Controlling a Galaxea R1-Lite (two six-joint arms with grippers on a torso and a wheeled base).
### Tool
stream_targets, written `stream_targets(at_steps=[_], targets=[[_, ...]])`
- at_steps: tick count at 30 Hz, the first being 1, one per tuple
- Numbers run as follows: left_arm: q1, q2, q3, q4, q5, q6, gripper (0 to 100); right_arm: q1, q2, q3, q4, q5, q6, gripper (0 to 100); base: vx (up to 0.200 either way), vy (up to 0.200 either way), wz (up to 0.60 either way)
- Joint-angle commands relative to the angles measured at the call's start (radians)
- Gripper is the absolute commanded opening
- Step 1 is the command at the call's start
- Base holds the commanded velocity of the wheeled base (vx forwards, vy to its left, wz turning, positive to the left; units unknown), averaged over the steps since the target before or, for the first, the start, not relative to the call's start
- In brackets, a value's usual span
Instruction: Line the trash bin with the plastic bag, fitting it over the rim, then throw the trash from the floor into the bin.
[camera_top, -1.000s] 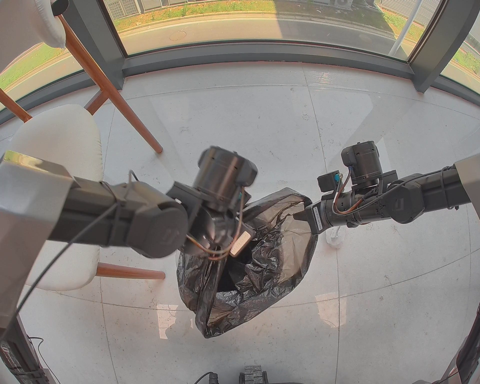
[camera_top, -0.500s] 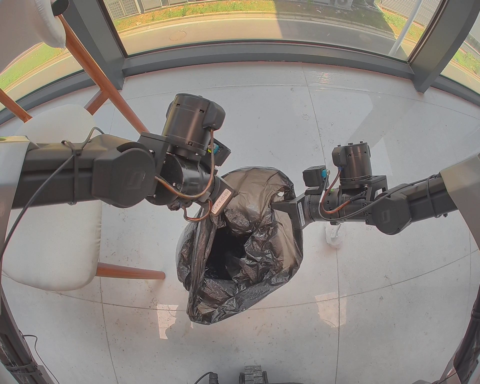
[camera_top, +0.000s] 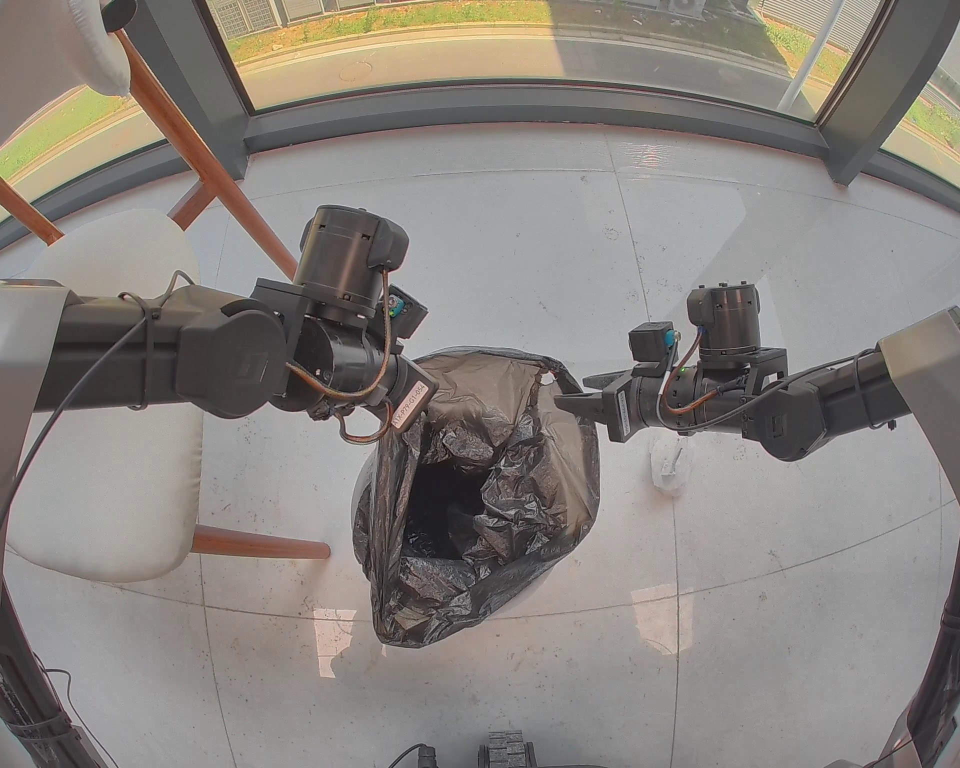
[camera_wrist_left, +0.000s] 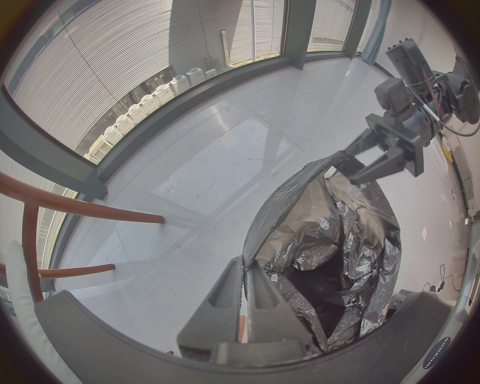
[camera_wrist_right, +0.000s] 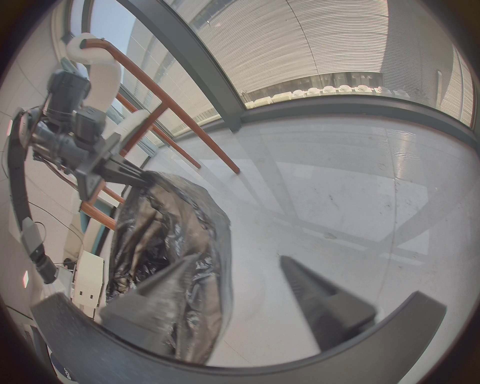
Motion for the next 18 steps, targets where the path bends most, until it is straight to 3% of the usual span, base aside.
stream_targets(at_steps=[1, 7, 15, 16, 18], targets=[[0.006, 0.001, 0.005, -0.006, 0.000, 0.001, 0, 0.003, -0.006, 0.011, -0.029, 0.032, 0.014, 100, 0.000, 0.000, 0.00], [0.022, 0.016, 0.003, -0.009, -0.001, 0.004, 0, 0.017, -0.063, 0.084, -0.033, 0.050, 0.031, 100, 0.000, 0.000, 0.00], [0.118, 0.043, 0.008, -0.038, -0.021, 0.062, 0, -0.004, -0.101, 0.185, -0.039, 0.052, 0.031, 100, 0.000, 0.000, 0.00], [0.123, 0.045, 0.008, -0.040, -0.023, 0.070, 100, -0.012, -0.101, 0.188, -0.039, 0.050, 0.029, 100, 0.000, 0.000, 0.00], [0.121, 0.047, 0.006, -0.044, -0.026, 0.073, 100, -0.023, -0.101, 0.192, -0.039, 0.052, 0.028, 100, 0.000, 0.000, 0.00]])
